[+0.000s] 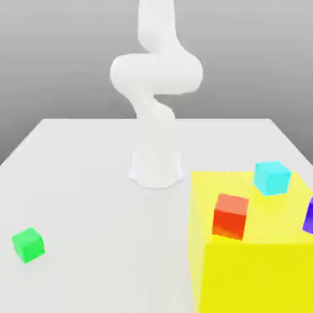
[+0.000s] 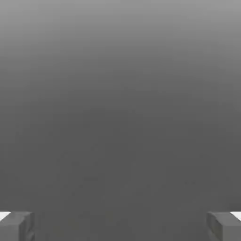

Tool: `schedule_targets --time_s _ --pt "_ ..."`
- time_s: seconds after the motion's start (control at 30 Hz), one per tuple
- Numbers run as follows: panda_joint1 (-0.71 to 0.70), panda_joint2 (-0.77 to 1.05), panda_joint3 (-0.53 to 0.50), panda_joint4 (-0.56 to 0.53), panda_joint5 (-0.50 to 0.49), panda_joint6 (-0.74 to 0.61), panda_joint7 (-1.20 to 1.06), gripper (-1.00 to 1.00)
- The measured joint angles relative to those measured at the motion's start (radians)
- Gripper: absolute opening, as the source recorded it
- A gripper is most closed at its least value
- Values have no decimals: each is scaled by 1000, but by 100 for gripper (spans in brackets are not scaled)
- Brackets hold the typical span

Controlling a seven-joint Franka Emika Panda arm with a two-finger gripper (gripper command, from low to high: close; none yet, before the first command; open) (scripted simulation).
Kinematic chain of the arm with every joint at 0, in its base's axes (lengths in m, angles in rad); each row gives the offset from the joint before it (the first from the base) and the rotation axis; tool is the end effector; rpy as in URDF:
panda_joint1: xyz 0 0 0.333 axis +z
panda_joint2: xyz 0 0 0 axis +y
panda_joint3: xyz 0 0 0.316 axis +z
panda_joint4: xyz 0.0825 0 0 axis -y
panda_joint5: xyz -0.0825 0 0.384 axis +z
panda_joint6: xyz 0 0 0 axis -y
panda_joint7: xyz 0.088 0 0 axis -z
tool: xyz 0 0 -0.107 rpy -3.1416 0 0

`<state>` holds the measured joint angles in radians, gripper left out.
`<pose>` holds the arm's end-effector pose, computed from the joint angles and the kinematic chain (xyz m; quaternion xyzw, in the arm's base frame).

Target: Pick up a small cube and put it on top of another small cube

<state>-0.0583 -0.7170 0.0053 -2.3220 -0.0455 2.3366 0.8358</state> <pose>0.3776 -0.0201 0.6739 -0.8467 0.3933 -0.3392 0.1153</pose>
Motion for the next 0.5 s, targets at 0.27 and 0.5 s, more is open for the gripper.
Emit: schedule_targets --time_s 0.27,0.5 --pt "-167 271 -27 -70 -130 114 103 0" --pt "-273 500 -106 -130 -182 216 148 0"
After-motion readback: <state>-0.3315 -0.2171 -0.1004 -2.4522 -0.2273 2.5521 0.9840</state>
